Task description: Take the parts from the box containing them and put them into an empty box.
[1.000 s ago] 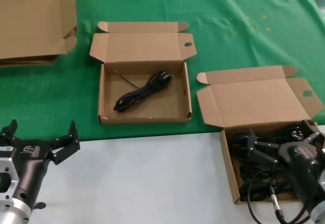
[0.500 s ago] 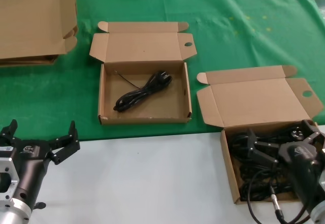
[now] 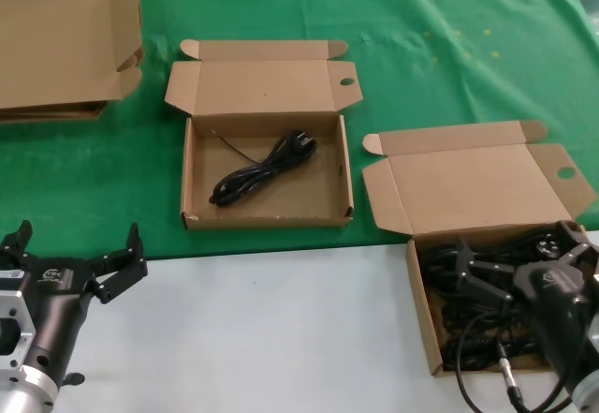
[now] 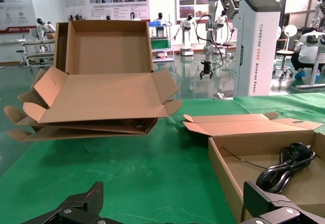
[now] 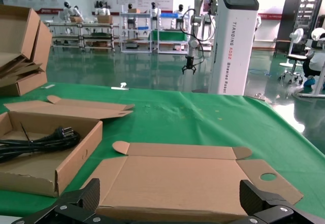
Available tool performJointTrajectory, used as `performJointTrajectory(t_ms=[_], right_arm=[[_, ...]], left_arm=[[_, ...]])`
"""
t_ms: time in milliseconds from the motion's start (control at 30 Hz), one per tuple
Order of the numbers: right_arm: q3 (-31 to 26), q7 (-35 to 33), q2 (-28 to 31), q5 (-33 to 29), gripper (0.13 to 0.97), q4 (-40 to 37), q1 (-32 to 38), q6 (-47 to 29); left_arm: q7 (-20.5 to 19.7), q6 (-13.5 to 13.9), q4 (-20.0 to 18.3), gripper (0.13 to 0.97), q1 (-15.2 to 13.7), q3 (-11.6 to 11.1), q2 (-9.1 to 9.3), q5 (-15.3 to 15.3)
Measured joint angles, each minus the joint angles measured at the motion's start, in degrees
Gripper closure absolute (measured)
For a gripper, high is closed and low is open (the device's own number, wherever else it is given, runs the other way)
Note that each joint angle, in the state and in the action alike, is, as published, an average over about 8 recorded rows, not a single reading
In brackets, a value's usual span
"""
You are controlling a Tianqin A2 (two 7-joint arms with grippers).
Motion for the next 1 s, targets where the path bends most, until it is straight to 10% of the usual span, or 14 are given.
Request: performJointTrajectory(t_ms=[1000], right_arm=[[0.0, 0.0, 0.0, 0.0, 0.129, 0.0, 0.0, 0.0]], left_arm=[[0.0, 0.0, 0.0, 0.132, 0.0, 0.0, 0.00, 0.0]])
